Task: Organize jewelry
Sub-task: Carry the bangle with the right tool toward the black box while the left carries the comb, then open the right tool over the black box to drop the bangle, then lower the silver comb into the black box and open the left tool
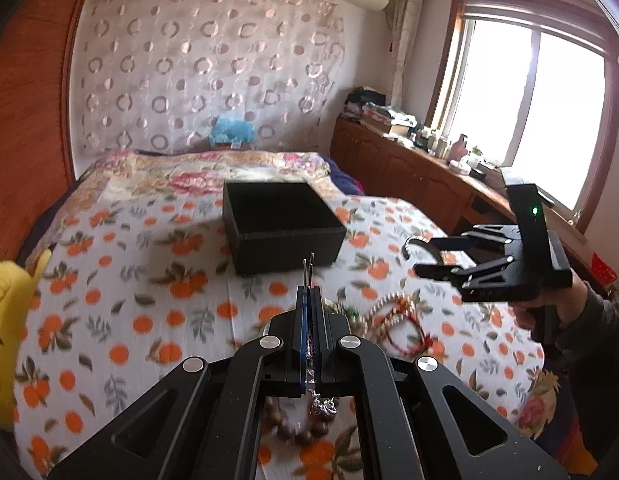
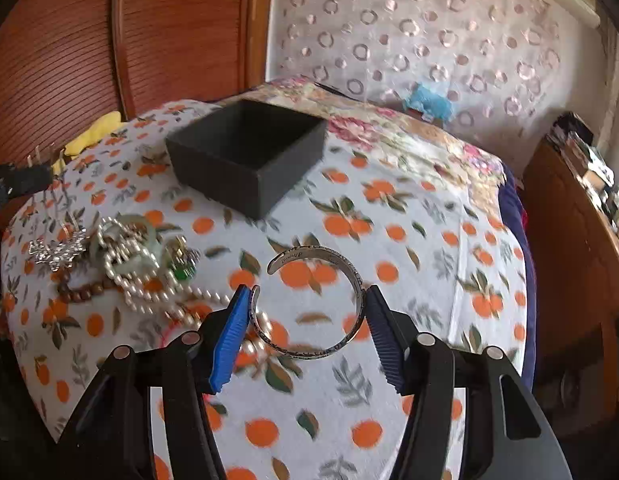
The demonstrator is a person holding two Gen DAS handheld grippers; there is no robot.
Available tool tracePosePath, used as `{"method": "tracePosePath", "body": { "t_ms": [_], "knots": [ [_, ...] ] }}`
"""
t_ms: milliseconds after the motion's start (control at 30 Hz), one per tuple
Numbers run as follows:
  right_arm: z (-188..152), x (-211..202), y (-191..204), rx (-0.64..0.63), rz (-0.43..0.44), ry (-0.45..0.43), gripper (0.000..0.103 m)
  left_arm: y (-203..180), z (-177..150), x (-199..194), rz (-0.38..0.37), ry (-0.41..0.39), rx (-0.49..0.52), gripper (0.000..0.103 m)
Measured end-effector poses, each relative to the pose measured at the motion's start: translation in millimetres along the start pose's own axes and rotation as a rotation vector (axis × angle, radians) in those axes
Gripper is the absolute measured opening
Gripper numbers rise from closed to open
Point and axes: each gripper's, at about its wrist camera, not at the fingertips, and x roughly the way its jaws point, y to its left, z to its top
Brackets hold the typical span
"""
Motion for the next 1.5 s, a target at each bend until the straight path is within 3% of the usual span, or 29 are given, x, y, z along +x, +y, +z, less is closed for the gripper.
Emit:
{"method": "tracePosePath", "body": {
  "t_ms": [433,800,1000,1500],
  "knots": [
    [67.2,15.1,14.5,-0.022,0.075,-0.096,0.061,6.0,81.2,49.9,0.048,-0.060,0.074,0.001],
    [109.2,69.2,28.4,-0.090,0.159,-0.073,0.061,33.9,116.0,83.9,0.087,-0.061,0.052,0.001],
    [107.0,80.6,24.8,-0.085,0.190,-0.075,0.065,38.7,122.6,108.1,0.083,-0.037,0.049,0.001],
    [77.8,71.9,-13.6,0.001,0.102,-0.072,0.065,24.8,105.0,151.5,-0.002,0.054,0.009,0.001]
  ]
}}
